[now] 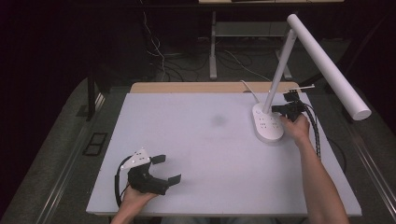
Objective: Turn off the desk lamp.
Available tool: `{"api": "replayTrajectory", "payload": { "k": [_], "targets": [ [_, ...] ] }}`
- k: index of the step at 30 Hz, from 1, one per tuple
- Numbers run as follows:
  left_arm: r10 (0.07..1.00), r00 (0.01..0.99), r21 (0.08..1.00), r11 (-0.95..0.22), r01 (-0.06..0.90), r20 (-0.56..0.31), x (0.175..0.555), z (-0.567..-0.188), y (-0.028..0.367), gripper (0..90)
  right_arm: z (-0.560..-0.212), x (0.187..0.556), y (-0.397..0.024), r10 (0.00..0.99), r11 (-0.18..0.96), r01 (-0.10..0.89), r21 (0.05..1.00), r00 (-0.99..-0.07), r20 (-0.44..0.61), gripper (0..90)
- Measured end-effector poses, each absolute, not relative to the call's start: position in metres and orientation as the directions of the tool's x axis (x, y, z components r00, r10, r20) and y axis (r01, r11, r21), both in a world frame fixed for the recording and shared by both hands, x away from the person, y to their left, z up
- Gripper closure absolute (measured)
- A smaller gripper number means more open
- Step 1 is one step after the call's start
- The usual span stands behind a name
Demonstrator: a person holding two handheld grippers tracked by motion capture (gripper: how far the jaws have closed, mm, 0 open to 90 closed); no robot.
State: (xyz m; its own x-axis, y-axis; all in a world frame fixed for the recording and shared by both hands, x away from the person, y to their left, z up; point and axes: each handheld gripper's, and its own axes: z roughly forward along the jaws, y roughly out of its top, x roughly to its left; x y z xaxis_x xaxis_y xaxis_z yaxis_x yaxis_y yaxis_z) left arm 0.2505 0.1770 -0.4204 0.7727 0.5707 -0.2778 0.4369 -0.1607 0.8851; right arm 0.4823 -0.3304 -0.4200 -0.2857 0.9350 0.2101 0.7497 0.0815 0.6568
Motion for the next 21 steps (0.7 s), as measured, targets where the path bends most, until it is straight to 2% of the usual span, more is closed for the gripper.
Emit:
{"api": "replayTrajectory", "payload": {
  "k": [21],
  "targets": [
    [0.566, 0.777, 0.885, -0.166, 0.436, -0.276, 0.25, -0.42, 0.175, 0.0, -0.396, 0.462, -0.346, 0.923, 0.062, 0.702, 0.709, -0.311, 0.228, 90.0]
  ]
}}
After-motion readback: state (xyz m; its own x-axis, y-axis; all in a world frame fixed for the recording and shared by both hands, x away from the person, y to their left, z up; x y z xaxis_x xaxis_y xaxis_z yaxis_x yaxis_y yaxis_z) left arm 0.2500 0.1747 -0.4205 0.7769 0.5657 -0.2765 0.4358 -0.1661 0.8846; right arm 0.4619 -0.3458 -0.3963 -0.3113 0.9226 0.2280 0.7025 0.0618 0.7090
